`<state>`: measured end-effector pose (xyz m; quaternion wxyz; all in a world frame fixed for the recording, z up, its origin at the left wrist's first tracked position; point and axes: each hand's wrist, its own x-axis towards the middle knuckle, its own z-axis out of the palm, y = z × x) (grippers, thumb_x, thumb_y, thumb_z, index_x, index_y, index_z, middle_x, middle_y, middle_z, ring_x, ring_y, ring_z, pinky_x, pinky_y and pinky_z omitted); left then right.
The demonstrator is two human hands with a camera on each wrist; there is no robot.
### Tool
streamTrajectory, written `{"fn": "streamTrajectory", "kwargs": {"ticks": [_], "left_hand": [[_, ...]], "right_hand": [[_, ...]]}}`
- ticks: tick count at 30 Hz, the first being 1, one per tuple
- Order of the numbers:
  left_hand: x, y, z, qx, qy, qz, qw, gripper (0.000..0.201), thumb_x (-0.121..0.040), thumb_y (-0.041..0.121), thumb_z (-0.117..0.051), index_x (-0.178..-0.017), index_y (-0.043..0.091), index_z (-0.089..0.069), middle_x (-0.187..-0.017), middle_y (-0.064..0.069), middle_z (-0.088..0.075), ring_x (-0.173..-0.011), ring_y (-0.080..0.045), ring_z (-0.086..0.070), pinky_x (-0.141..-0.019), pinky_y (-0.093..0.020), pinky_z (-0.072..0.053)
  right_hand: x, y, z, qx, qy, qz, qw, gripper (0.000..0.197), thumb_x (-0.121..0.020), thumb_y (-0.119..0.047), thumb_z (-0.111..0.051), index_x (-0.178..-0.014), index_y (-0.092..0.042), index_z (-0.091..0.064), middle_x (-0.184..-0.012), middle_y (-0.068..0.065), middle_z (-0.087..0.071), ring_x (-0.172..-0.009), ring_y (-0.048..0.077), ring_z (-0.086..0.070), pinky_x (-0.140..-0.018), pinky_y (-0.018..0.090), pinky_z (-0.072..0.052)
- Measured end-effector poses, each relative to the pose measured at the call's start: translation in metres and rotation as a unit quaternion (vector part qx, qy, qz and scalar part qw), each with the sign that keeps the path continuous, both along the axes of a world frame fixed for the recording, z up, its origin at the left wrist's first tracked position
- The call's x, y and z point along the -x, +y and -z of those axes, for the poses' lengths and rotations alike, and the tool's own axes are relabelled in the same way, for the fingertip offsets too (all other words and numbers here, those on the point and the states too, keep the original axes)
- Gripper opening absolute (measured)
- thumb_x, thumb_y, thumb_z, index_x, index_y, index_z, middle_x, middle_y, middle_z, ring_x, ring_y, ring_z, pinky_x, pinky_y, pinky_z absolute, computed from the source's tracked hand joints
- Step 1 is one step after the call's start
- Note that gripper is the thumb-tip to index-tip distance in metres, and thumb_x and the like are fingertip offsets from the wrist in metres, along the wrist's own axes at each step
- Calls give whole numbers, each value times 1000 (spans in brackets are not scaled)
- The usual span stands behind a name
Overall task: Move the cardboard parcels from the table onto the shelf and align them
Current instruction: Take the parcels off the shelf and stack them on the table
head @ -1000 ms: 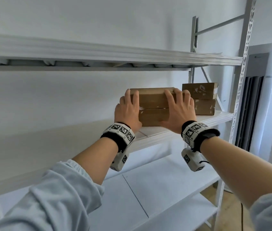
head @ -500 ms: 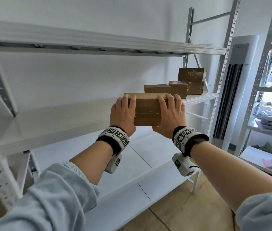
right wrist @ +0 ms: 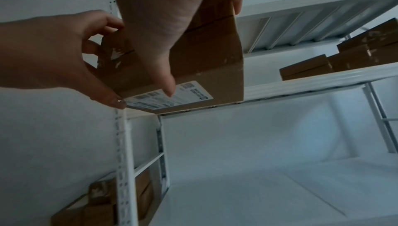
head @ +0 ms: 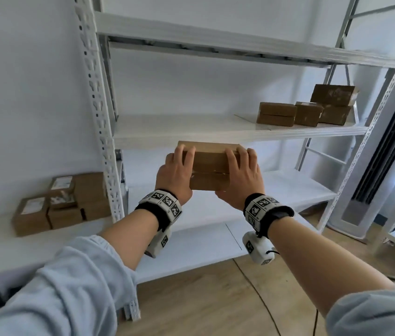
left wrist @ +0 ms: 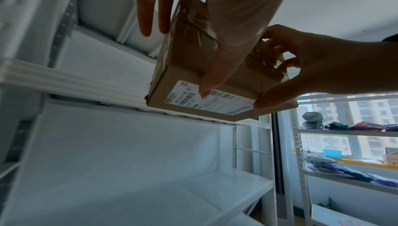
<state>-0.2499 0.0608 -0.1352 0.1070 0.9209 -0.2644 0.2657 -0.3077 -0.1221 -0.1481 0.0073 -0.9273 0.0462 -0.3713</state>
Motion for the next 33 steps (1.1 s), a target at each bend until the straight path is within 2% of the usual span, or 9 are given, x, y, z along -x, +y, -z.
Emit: {"fn": "streamTrajectory", "kwargs": {"ticks": [3, 7, 15, 20, 27, 30, 33], "left_hand": [[27, 40, 11, -13, 15, -19, 1000, 87, -73, 12, -72, -145, 18, -24, -147, -9, -23, -111, -31, -45, -66, -37, -52], [50, 89, 11, -12, 22, -57, 998, 88, -73, 11, -73, -145, 19, -23, -147, -8, -22, -113, -30, -45, -70, -37, -53], [49, 192, 21, -7, 19, -116, 993, 94, -73, 4, -72, -149, 17, -18, -150, -11, -16, -118, -31, -44, -78, -37, -57], [11, 269, 39, 22, 23, -157, 987, 110, -61, 19, -88, -146, 20, -19, -149, -11, -23, -117, -30, -49, -78, -38, -58], [-80, 392, 50, 55, 38, -193, 979, 107, -60, 22, -87, -147, 17, -25, -151, -12, -24, -122, -32, -45, -86, -44, -56], [-132, 437, 54, 50, 46, -189, 980, 105, -61, 21, -85, -147, 19, -25, -150, -12, -26, -119, -33, -48, -82, -44, -57], [-185, 471, 57, 55, 56, -181, 980, 104, -63, 17, -85, -147, 22, -23, -151, -8, -22, -117, -31, -49, -77, -40, -57]], "right_hand": [[20, 39, 12, -23, 4, -28, 999, 102, -53, -41, -79, -142, -14, -37, -141, 17, -37, -132, 44, -29, -106, 53, -40], [30, 86, 8, -16, 10, -65, 998, 101, -51, -38, -82, -140, -12, -41, -139, 18, -40, -131, 44, -31, -106, 52, -39], [2, 184, 10, 17, 1, -140, 990, 96, -52, -36, -79, -136, -7, -43, -137, 15, -46, -130, 40, -38, -104, 51, -39], [-46, 260, 18, 29, -2, -179, 983, 90, -56, -38, -75, -135, -8, -44, -135, 13, -47, -128, 39, -39, -103, 50, -40], [-153, 387, 30, 41, -1, -218, 975, 88, -59, -36, -73, -138, -11, -43, -136, 12, -46, -130, 38, -36, -107, 50, -36], [-205, 432, 38, 34, 15, -211, 977, 92, -60, -41, -74, -140, -12, -39, -140, 12, -45, -134, 38, -35, -111, 52, -34], [-255, 465, 41, 47, 23, -193, 980, 96, -56, -41, -78, -139, -11, -39, -138, 12, -46, -132, 37, -37, -109, 50, -34]]}}
